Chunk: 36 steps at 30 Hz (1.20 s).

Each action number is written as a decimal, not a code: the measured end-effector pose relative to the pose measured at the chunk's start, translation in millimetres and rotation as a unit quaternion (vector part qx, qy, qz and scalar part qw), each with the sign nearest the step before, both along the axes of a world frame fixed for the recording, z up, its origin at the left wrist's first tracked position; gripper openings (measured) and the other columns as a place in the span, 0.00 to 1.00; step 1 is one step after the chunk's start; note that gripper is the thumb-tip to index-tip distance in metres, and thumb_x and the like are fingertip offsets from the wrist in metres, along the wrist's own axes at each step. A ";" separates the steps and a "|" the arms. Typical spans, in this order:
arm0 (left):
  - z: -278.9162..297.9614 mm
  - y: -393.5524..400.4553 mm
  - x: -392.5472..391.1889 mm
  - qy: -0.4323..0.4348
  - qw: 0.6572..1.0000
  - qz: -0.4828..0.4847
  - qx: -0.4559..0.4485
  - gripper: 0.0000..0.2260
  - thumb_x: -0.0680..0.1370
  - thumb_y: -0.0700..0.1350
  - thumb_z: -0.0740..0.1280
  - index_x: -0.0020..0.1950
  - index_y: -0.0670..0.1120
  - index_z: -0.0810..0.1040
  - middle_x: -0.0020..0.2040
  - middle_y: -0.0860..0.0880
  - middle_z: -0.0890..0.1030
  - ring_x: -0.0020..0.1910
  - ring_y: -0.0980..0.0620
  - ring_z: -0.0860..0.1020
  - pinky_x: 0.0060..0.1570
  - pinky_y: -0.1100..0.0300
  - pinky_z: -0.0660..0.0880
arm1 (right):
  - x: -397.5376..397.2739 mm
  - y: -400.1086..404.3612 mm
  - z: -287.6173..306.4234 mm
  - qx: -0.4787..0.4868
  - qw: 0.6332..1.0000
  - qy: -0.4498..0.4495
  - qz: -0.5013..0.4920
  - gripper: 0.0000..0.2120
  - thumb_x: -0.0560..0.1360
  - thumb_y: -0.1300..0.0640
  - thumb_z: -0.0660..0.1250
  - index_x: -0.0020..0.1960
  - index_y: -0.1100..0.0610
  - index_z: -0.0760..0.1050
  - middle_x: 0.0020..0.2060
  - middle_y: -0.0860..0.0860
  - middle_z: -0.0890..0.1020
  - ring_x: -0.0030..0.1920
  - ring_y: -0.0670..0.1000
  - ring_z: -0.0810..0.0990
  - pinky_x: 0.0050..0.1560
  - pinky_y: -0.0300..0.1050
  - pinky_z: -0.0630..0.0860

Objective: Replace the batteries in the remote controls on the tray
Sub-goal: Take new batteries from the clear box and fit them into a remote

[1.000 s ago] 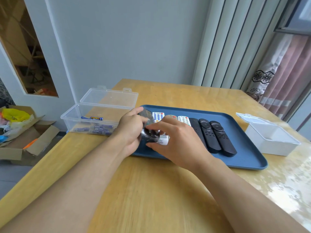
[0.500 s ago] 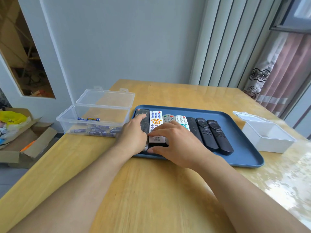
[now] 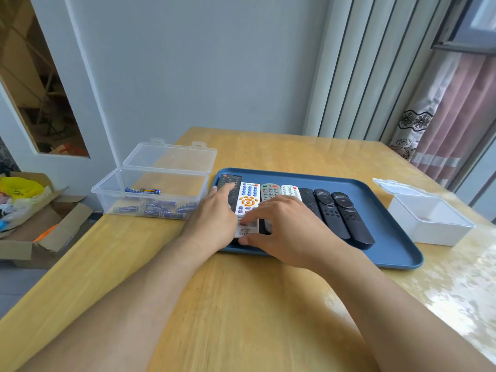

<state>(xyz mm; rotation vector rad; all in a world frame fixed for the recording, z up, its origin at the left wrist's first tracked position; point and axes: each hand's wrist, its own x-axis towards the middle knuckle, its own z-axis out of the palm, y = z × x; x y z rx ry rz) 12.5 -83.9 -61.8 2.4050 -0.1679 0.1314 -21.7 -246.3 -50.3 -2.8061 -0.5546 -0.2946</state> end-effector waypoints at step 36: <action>7.6 -1.4 9.4 0.018 0.987 0.040 -0.156 0.20 0.84 0.62 0.51 0.64 0.55 0.76 0.58 0.51 0.83 0.60 0.48 0.77 0.56 0.53 0.69 | -35.2 44.7 16.1 0.040 0.980 -0.004 -0.196 0.21 0.73 0.32 0.58 0.44 0.51 0.67 0.36 0.47 0.77 0.39 0.56 0.76 0.39 0.49 0.67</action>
